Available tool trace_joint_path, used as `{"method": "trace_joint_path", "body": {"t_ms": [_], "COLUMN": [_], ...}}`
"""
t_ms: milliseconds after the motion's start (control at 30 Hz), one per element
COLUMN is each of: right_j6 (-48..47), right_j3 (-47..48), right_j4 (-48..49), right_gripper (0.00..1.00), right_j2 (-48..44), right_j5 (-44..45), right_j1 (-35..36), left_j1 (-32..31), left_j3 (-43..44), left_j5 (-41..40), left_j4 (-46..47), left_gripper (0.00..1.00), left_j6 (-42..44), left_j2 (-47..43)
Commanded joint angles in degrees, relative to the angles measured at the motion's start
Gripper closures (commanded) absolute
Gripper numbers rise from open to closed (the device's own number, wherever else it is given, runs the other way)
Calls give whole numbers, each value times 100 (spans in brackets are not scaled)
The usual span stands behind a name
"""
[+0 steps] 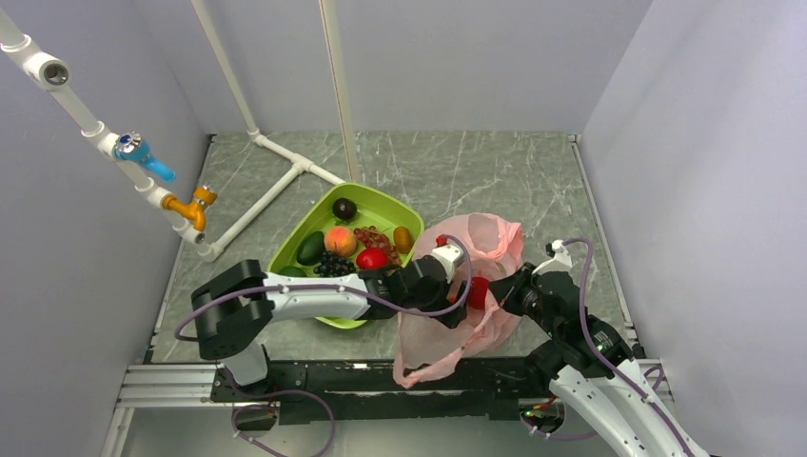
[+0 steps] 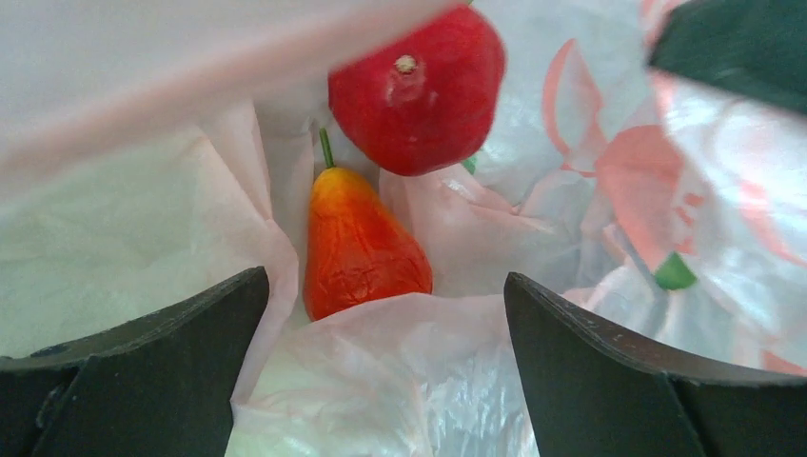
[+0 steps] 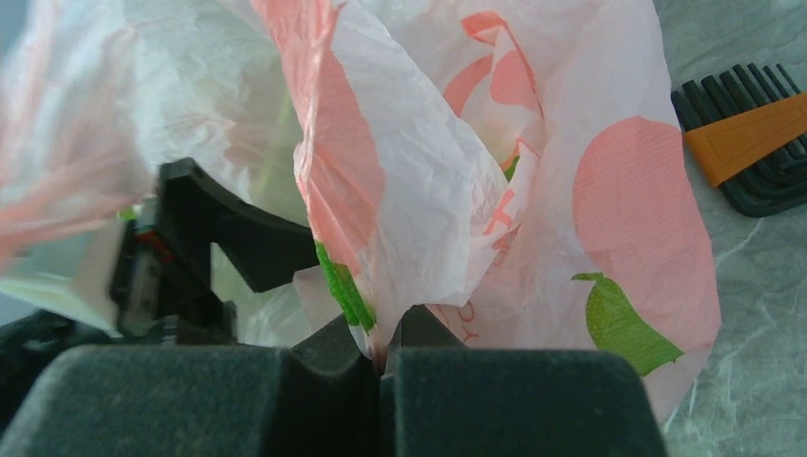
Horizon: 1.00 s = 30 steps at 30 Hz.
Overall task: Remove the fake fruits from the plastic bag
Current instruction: Place the fake fruit in the plastic bag, then take out the fake fruit from the plastic bag.
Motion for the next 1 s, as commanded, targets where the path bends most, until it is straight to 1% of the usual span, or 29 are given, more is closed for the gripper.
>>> {"method": "trace_joint_path", "body": {"t_ms": [0,67,167,233,333,400,433,500,533,567,633,700,733,867,967], "right_j6": [216,575,1021,1286,1486,1476,1525,1549,1568,1587,1582,1543,1501,1491,1460], "right_j3": [9,-14,-71,-144,-134,-189,-210,-245,-224,-198,-114,-41,-1,116,127], "right_j4": [98,-114,-454,-824,-1541,-1512,-1522,-1454,-1445,-1423,-1375,-1367,-1374,-1544,-1436], "right_gripper": [100,100,100,100,100,100,100,100,100,100,100,100,100,100,100], "right_j2": [-52,-26,-3,40,276,358,365,327,307,271,199,127,102,40,7], "right_j5": [-181,-388,-847,-839,-495,-532,-516,-503,-488,-491,-492,-460,-431,-237,-287], "right_j1": [18,20,21,23,23,20,19,22,17,25,19,18,20,18,18], "left_j1": [-23,-14,8,40,41,42,45,50,42,42,46,63,60,59,68], "left_j3": [373,606,928,1080,1176,1174,1166,1247,1309,1362,1338,1376,1458,1611,1932], "left_j5": [-239,-227,-156,-7,204,319,385,493,513,544,485,510,509,417,-58], "left_j4": [-284,-512,-828,-949,-941,-819,-741,-652,-624,-567,-343,-187,-182,-167,-540], "left_gripper": [0,1,3,2,1,1,6,28,35,39,42,49,50,48,44], "left_j6": [50,79,54,86,115,128,136,167,192,247,280,287,313,310,371], "left_j2": [-661,-726,-761,-741,-688,-638,-594,-476,-395,-325,-146,20,107,453,843]}}
